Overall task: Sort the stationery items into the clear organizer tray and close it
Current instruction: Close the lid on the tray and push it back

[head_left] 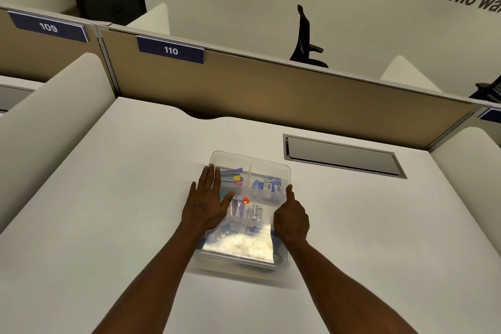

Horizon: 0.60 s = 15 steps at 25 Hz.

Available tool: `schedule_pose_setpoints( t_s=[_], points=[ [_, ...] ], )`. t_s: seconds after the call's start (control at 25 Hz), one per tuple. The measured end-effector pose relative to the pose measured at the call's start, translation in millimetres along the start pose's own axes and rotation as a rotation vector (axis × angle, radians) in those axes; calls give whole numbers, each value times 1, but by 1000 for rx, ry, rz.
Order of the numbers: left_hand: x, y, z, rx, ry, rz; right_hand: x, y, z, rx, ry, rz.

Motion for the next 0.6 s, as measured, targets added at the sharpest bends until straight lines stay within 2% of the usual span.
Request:
schedule_pose_setpoints(
  t_s=[0.16, 0.36, 0.6],
  points=[
    [-4, 7, 3, -15, 20, -38, -4, 2, 4, -92, 16, -14],
    [-11, 28, 32, -13, 96, 101, -5, -5, 6, -183, 42, -29],
    [-7, 26, 58, -12, 88, 126, -7, -7, 8, -194, 45, -25]
  ],
)
Point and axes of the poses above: each hand's wrist, its own z-axis towards the middle knuckle, its own y-axis out of the back of the hand, x = y × z, the point moved 3 cm from there along z, towards the middle knuckle, and after that the axes turned 7 degrees about -y, right-handed, at the moved point
